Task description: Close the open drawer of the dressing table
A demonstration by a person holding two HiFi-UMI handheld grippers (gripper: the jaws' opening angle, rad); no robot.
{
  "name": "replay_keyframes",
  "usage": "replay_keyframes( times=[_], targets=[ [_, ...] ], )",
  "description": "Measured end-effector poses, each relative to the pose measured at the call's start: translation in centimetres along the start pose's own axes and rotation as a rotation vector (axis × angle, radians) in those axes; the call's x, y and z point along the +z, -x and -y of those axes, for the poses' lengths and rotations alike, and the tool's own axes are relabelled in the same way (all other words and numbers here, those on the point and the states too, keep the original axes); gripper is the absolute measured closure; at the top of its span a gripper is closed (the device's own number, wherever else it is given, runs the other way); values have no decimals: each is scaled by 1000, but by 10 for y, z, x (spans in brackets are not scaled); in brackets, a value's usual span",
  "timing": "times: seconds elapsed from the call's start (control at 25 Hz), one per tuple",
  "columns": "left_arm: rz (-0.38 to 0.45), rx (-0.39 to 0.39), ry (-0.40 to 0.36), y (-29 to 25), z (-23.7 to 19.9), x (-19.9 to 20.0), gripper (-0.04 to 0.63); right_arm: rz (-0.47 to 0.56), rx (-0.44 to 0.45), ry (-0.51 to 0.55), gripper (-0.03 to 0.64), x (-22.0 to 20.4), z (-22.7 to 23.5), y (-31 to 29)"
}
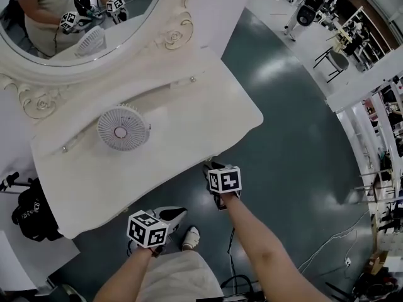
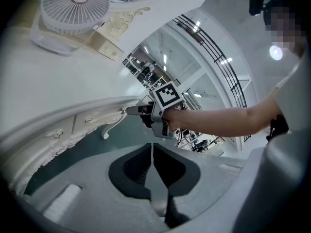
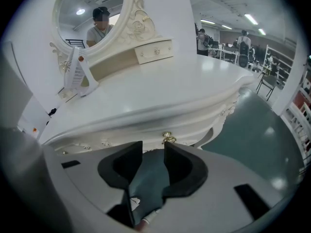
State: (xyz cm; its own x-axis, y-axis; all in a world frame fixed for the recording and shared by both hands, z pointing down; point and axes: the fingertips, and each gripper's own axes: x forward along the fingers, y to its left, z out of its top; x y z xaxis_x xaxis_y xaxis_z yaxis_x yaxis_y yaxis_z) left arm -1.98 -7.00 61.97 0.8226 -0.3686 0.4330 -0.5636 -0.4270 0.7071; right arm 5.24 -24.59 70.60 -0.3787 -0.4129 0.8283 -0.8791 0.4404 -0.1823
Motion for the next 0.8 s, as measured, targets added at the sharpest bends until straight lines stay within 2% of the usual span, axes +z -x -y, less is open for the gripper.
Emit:
replay_keyframes(
  times=[0.4, 0.8],
  targets=[
    [-10, -7, -33, 6, 14, 0, 584, 20, 27, 30, 472, -6, -14, 26],
    [-7, -14, -74, 21, 33, 2, 584, 86, 81, 41, 473, -7, -43, 74]
  ],
)
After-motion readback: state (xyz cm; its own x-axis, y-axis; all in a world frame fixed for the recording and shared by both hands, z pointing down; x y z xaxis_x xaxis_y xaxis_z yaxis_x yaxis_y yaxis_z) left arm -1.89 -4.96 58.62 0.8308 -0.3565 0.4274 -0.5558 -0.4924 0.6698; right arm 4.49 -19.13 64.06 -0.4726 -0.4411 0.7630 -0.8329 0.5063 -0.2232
